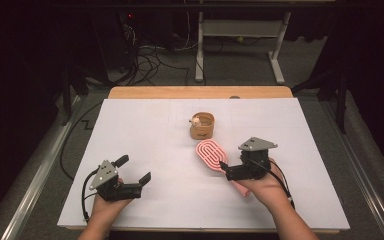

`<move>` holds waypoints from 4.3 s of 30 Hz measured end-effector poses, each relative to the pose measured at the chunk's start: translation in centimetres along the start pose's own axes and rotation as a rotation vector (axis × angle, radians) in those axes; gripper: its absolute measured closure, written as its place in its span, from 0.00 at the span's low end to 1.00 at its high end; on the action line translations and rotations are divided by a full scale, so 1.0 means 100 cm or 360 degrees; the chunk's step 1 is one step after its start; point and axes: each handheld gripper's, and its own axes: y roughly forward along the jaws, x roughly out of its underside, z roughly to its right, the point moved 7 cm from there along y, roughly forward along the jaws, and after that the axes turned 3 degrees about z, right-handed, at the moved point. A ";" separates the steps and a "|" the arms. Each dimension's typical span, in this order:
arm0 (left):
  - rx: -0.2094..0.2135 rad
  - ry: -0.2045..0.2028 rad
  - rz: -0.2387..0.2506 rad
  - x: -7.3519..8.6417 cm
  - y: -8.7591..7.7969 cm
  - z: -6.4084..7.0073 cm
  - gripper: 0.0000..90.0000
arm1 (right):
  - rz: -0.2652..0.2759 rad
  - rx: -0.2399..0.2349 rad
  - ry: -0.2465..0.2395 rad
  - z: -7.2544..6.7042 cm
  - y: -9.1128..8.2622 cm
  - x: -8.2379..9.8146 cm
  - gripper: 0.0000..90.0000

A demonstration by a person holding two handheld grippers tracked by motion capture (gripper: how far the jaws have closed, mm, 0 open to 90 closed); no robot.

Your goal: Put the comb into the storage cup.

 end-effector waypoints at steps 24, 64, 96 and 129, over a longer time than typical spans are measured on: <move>0.0007 0.0000 -0.0004 0.000 0.000 -0.001 0.00 | -0.0291 -0.0021 -0.0076 -0.023 0.071 -0.010 0.00; -0.0019 0.0020 -0.0002 -0.001 -0.002 -0.003 0.00 | -0.0499 -0.0013 -0.0112 -0.024 0.084 0.002 0.20; -0.0009 0.0016 -0.0004 -0.001 -0.002 -0.002 0.00 | -0.0504 -0.0008 -0.0143 -0.025 0.083 0.003 0.23; 0.0001 0.0009 -0.0001 -0.002 -0.001 0.001 0.00 | -0.0100 0.0024 -0.0040 -0.007 0.028 -0.004 0.23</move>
